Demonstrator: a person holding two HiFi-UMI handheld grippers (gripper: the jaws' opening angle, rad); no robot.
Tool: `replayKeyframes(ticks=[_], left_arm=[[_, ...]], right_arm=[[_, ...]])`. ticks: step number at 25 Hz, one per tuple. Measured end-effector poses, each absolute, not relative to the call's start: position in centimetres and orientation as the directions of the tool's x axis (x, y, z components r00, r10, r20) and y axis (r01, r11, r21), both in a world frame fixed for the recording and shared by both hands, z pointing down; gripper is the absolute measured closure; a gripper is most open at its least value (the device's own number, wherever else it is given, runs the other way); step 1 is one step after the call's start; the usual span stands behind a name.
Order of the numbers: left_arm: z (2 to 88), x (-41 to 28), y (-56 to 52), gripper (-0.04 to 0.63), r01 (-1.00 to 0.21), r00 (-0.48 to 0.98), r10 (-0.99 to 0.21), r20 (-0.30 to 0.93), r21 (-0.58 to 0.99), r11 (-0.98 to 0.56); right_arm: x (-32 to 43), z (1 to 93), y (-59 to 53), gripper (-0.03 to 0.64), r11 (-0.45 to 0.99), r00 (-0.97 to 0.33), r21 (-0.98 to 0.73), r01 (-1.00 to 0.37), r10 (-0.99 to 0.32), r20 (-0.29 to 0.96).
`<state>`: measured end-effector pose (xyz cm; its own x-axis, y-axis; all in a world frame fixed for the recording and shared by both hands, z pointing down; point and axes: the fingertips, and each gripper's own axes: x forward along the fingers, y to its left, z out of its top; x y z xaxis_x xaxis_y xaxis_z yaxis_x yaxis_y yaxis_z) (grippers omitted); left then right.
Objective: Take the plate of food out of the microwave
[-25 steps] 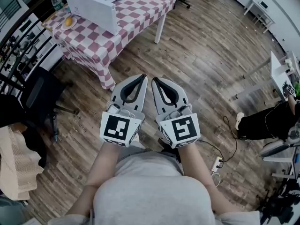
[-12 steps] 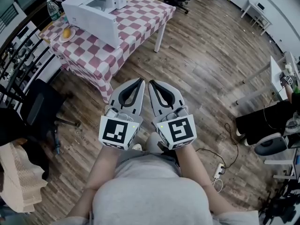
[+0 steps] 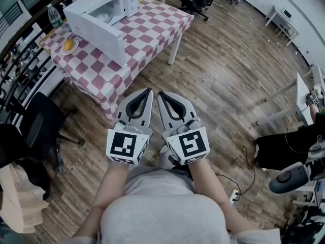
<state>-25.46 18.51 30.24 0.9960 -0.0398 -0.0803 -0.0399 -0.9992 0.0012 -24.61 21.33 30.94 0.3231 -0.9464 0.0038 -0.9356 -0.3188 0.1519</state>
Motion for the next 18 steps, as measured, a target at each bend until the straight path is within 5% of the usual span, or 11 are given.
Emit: replayKeyframes(ticks=[18], left_arm=[[29.1,-8.9,15.0,0.594,-0.193,0.978,-0.192,-0.08,-0.004,-0.981]], right_arm=[[-7.8,29.8,17.7,0.591,-0.166,0.17,0.163,-0.972,-0.985,0.011]])
